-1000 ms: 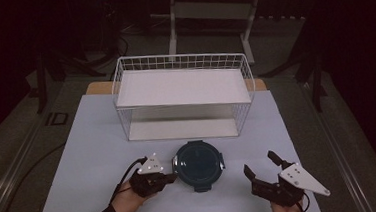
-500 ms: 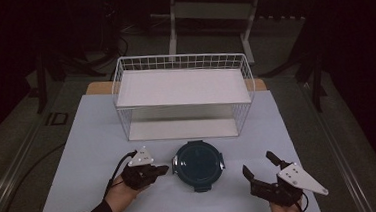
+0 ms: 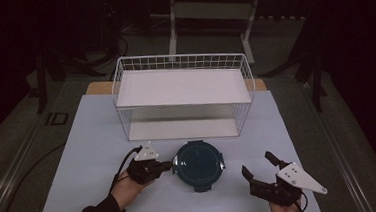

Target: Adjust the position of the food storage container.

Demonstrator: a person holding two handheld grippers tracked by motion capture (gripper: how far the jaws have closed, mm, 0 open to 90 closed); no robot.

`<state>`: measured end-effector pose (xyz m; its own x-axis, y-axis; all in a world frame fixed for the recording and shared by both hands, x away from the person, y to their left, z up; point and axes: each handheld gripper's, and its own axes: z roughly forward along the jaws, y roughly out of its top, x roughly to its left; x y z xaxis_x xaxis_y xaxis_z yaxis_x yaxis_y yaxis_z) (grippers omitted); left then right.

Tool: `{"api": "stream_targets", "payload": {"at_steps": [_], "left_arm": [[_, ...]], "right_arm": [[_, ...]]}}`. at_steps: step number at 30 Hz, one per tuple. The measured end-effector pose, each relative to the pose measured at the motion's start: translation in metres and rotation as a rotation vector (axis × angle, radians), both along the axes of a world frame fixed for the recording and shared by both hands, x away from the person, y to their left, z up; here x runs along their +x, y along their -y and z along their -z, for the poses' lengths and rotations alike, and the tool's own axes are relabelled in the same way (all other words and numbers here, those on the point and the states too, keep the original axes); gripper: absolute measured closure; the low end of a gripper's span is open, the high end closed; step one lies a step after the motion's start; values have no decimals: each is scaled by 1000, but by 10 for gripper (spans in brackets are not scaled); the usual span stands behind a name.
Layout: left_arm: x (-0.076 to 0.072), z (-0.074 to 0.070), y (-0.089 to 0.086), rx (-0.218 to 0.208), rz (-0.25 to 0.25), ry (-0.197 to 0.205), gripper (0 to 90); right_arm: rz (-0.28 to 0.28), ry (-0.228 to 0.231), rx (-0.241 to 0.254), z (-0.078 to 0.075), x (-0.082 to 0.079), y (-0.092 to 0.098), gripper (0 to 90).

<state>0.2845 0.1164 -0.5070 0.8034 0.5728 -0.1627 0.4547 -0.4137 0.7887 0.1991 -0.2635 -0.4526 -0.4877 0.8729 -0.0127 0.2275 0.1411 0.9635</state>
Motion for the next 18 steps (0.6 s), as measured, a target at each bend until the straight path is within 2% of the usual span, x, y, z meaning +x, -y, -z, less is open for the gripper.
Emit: {"api": "stream_targets", "payload": {"at_steps": [1, 3, 6, 13, 18], "left_arm": [[0, -1, 1, 14, 5, 7, 897], [3, -2, 2, 12, 8, -9, 897], [3, -2, 3, 13, 7, -4, 898], [3, 0, 16, -1, 23, 0, 897], [4, 1, 16, -17, 28, -2, 897]], "right_arm": [[-1, -2, 1, 0, 0, -1, 125], [-3, -1, -2, 1, 0, -1, 125], [-4, -3, -3, 1, 0, -1, 125], [-4, -8, -2, 1, 1, -2, 125], [-4, -6, -3, 1, 1, -1, 125]]}}
